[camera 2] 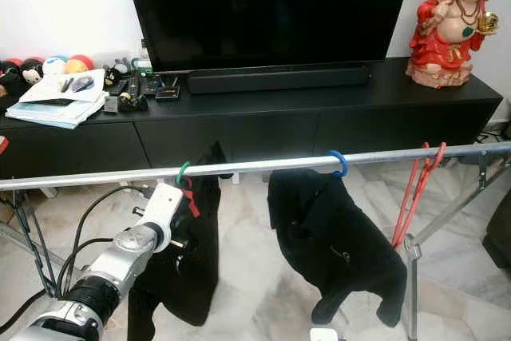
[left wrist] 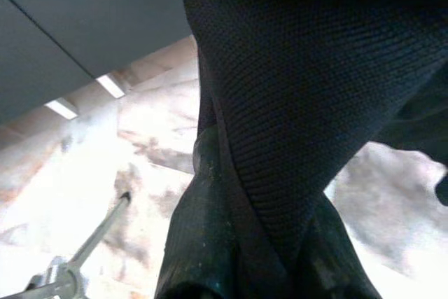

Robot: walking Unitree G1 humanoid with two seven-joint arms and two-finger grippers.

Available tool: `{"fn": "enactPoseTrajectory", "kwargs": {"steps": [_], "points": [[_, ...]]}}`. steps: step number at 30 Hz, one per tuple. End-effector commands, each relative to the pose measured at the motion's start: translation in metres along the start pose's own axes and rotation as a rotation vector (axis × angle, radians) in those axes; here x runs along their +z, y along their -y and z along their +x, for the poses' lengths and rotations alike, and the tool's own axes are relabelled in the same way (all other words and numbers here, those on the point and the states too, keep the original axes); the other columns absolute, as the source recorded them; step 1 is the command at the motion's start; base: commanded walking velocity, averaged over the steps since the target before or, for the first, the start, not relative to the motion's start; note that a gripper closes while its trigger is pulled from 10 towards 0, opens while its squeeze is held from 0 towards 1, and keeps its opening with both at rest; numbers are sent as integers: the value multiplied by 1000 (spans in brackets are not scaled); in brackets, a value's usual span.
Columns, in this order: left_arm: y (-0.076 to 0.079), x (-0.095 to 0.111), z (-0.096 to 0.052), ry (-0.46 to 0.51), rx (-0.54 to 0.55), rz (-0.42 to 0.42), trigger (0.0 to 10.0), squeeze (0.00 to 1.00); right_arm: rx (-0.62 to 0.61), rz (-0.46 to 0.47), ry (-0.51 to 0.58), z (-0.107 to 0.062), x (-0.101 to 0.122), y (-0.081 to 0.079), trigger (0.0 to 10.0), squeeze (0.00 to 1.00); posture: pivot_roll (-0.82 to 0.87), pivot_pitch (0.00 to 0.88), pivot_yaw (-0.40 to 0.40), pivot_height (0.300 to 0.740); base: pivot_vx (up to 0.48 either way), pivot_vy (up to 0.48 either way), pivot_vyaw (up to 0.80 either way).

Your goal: Hang hanger

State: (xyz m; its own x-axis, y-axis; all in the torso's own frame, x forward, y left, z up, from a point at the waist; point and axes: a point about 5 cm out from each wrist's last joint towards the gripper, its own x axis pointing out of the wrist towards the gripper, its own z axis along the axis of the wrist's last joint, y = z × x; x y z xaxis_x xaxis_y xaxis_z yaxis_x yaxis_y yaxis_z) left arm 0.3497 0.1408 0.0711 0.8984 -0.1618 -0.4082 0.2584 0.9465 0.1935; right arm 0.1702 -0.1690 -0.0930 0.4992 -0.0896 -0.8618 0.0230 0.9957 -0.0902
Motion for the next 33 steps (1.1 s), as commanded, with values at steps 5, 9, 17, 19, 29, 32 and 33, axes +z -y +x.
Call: {"fn": "enactPoseTrajectory", "kwargs": {"steps": [5, 9, 17, 19, 29, 32, 33], "points": [[5, -8, -3, 13, -66, -69, 10000, 1000, 6, -5, 2, 1, 4, -3, 10000, 0, 55, 30, 59, 740, 0, 0, 0], [5, -2, -5, 63, -88, -72, 10000, 1000, 6, -4, 5, 1, 5, -3, 10000, 0, 56, 32, 63, 740, 0, 0, 0], [0, -3, -14, 102, -125, -69, 10000, 1000, 6, -5, 4, 1, 5, -3, 10000, 0, 62, 35, 65, 740, 0, 0, 0], [-1, -4, -15, 106, -130, -68, 10000, 1000, 6, -6, 4, 1, 5, -3, 10000, 0, 64, 35, 65, 740, 0, 0, 0], [-5, -5, -34, 153, -171, -85, 10000, 1000, 4, -9, 3, 1, 5, -2, 10000, 0, 67, 41, 64, 740, 0, 0, 0], [-8, -4, -41, 163, -182, -96, 10000, 1000, 4, -9, 3, 1, 5, -2, 10000, 0, 68, 42, 65, 740, 0, 0, 0], [-9, -4, -47, 168, -206, -90, 10000, 1000, 3, -10, 3, 1, 5, -2, 10000, 0, 68, 42, 65, 740, 0, 0, 0]]}}
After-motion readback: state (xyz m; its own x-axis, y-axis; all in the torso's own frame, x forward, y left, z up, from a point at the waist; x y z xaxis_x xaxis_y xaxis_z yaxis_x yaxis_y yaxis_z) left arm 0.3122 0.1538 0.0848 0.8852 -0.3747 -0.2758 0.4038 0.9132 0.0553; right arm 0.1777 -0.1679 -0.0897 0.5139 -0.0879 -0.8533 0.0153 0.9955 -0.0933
